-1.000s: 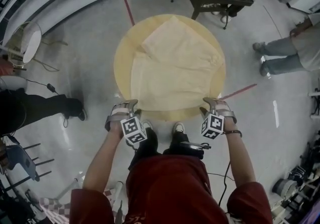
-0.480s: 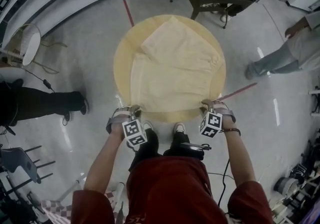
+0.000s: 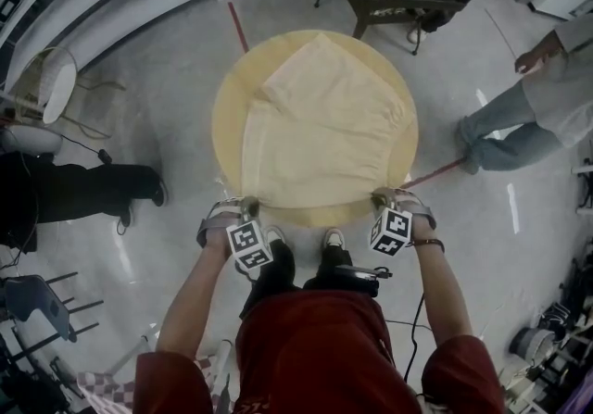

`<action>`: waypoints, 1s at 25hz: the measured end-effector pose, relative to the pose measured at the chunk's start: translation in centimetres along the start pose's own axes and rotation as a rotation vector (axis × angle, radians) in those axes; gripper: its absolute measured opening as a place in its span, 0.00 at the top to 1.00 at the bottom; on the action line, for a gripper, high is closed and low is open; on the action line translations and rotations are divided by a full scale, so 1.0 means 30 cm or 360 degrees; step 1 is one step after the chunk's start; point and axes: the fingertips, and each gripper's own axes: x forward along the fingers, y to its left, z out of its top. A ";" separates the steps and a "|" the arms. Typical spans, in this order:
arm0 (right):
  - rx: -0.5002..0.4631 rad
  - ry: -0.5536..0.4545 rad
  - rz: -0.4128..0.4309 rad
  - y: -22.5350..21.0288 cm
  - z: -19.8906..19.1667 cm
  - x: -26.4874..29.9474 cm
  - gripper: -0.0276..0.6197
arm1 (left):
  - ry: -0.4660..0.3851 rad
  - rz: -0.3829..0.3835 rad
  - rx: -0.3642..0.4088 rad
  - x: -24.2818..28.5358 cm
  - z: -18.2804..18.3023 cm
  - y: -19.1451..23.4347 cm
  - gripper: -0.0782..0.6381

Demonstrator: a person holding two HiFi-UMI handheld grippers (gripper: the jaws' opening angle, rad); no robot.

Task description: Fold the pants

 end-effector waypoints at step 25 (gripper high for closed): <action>0.0389 -0.0066 -0.0524 -0.202 0.134 -0.225 0.95 | -0.0344 0.0404 0.0088 -0.199 0.060 0.462 0.86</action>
